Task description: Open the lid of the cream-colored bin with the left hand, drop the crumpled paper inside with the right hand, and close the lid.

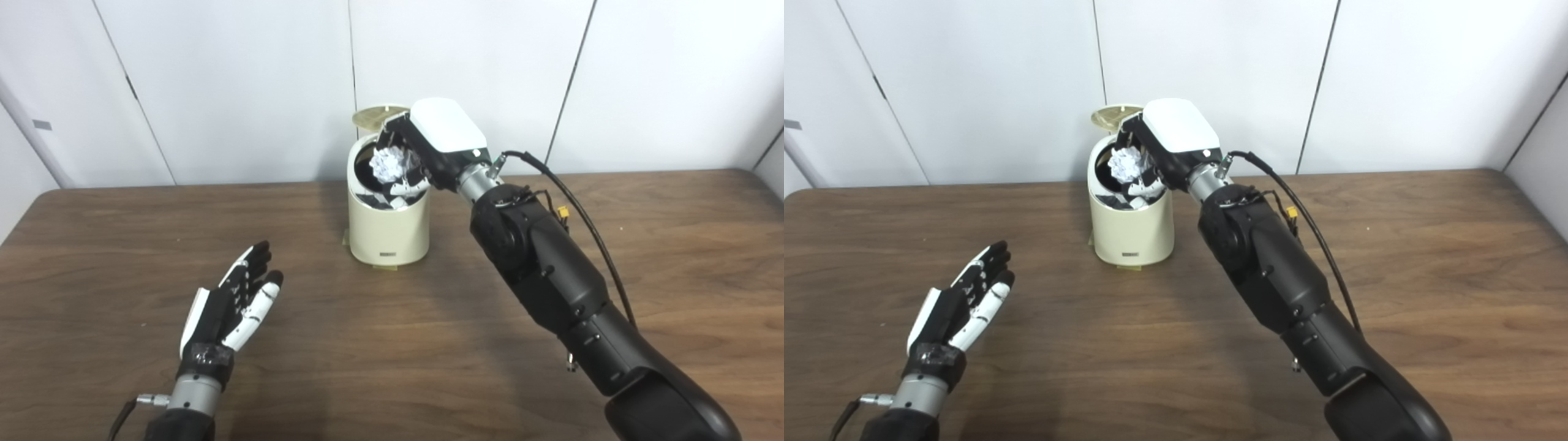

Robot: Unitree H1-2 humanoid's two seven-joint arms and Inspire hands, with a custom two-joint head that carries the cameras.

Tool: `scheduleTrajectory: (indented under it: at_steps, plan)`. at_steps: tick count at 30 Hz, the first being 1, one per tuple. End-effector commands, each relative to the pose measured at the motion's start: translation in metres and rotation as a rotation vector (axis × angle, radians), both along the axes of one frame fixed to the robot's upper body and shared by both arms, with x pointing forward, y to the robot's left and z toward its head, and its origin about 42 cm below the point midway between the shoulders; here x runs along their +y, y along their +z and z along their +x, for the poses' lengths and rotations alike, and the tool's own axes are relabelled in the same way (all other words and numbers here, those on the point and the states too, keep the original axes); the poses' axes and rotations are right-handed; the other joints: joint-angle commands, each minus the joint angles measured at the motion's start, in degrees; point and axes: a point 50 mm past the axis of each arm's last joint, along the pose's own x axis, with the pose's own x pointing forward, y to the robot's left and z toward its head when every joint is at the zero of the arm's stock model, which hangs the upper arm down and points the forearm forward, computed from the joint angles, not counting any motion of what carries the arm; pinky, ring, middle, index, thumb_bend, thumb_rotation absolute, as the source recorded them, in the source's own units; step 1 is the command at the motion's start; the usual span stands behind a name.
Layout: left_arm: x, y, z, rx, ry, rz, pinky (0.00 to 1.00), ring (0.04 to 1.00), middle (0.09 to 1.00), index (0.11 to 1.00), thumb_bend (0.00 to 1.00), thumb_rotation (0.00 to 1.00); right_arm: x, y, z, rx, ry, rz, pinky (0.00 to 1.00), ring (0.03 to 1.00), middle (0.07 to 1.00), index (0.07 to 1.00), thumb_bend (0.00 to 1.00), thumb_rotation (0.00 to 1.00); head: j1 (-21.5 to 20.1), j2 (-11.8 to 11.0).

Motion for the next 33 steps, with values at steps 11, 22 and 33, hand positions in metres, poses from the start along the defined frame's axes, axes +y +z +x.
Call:
scheduleTrajectory:
  at_steps: [11, 22, 33]
  plan:
    - [-0.0025, 0.0156, 0.0029, -0.081, -0.002, 0.007, 0.92, 0.941, 0.924, 0.964, 0.50, 0.60, 0.0007, 0.0239, 0.0007, -0.045, 0.012, -0.029, 0.52, 0.636, 0.692, 0.495, 0.52, 0.14, -0.22, 0.18]
    - [-0.0042, 0.0145, 0.0034, -0.080, -0.003, -0.003, 0.93, 0.946, 0.930, 0.963, 0.51, 0.58, 0.0028, 0.0228, 0.0008, -0.033, 0.018, -0.028, 0.55, 0.672, 0.709, 0.496, 0.52, 0.14, -0.12, 0.33]
    - [-0.0065, 0.0142, 0.0027, -0.081, 0.000, 0.011, 0.94, 0.949, 0.931, 0.964, 0.53, 0.61, 0.0034, 0.0195, 0.0006, 0.003, 0.039, -0.044, 0.68, 0.792, 0.801, 0.741, 0.89, 0.17, 0.09, 0.25]
